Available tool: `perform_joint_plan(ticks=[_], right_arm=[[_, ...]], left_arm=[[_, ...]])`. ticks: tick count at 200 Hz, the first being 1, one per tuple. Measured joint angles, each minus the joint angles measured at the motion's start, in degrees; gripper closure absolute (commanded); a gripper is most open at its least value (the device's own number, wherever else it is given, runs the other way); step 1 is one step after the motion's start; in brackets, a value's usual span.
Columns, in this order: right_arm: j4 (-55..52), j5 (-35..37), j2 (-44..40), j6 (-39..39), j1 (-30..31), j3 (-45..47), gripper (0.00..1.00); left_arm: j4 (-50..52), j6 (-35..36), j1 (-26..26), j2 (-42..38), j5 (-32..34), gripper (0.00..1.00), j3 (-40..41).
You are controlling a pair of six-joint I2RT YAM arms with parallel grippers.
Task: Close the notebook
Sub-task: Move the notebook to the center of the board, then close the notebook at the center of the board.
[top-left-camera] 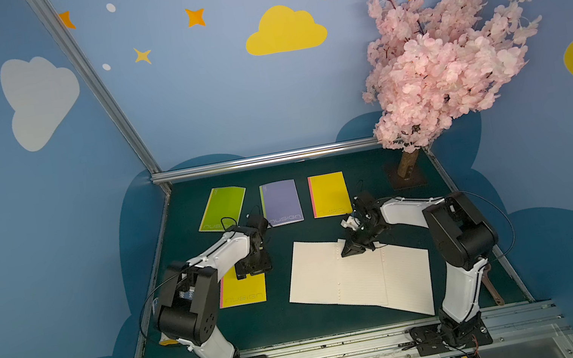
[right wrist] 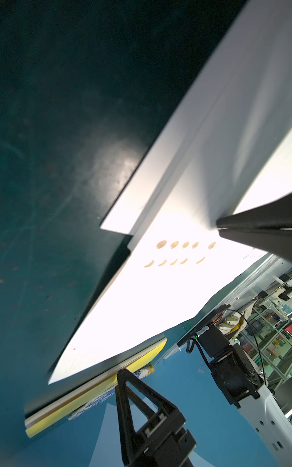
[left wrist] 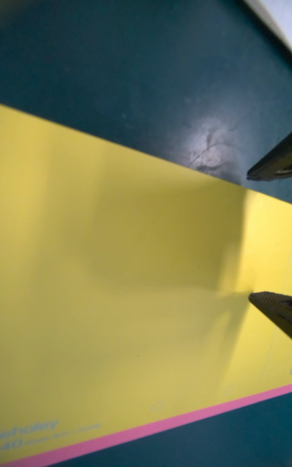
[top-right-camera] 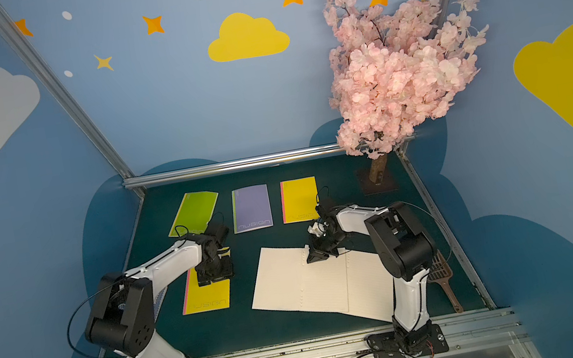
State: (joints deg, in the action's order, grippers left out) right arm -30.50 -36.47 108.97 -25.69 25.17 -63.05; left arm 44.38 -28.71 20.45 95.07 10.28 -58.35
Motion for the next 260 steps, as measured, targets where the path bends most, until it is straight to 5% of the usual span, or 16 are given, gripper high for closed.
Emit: perform_joint_plan(ticks=[150,260], right_arm=[[-3.1,9.0,-11.3,-0.4,-0.1,0.3,0.76],[-8.0,15.3,-16.0,-1.4,-4.7,8.6,0.73]], left_arm=[[-13.9,2.2,3.5,-4.0,-24.3,0.29,2.9],[-17.7,2.2,6.0,0.9,-28.0,0.30,2.9]])
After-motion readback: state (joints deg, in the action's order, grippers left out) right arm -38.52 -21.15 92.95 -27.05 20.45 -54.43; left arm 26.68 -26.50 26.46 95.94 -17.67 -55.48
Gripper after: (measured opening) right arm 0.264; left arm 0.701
